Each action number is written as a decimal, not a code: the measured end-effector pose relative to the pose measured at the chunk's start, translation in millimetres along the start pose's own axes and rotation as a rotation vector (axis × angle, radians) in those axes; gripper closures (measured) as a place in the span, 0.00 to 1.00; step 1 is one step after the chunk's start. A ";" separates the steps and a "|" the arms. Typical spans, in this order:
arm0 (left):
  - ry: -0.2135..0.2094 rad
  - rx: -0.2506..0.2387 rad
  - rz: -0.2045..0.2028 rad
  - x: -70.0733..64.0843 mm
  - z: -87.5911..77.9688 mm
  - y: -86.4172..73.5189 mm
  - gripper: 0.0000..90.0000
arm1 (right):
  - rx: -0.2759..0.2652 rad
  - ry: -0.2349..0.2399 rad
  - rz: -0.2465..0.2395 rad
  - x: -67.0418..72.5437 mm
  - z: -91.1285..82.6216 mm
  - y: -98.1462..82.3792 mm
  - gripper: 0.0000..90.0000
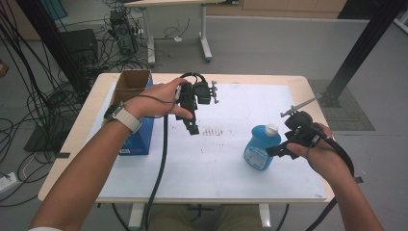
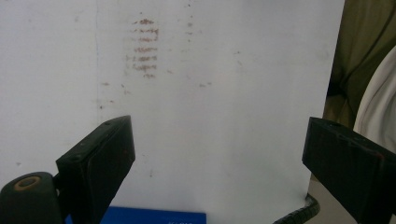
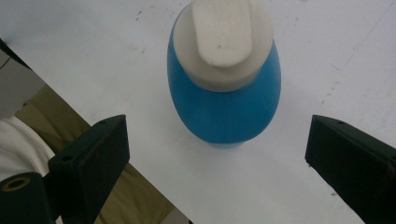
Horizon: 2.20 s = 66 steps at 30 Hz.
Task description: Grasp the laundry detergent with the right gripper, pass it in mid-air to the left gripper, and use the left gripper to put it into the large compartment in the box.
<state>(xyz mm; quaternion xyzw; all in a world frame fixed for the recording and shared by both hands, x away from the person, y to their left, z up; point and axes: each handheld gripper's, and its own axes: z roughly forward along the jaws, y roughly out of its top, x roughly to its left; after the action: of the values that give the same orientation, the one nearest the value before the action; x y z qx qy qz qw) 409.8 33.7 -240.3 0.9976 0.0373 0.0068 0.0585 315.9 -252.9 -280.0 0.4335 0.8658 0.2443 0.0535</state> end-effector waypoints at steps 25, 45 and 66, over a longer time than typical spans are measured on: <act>-0.002 -0.004 -0.008 0.8 0.9 -1.0 0.11 | 0.001 0.005 -0.002 -0.3 2.6 0.6 0.07; 0.000 -0.003 -0.009 0.6 0.9 -3.0 0.11 | 0.004 0.008 0.004 -1.7 3.8 -1.7 0.07; 0.002 -0.010 -0.011 0.9 1.0 -3.7 0.11 | -0.001 0.006 0.000 -0.7 6.2 -2.5 0.07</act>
<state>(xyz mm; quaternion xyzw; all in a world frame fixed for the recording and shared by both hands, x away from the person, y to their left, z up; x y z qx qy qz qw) 410.4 37.3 -241.7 0.9970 0.0427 0.0077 0.0637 316.4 -252.3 -286.7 0.4328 0.8657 0.2461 0.0512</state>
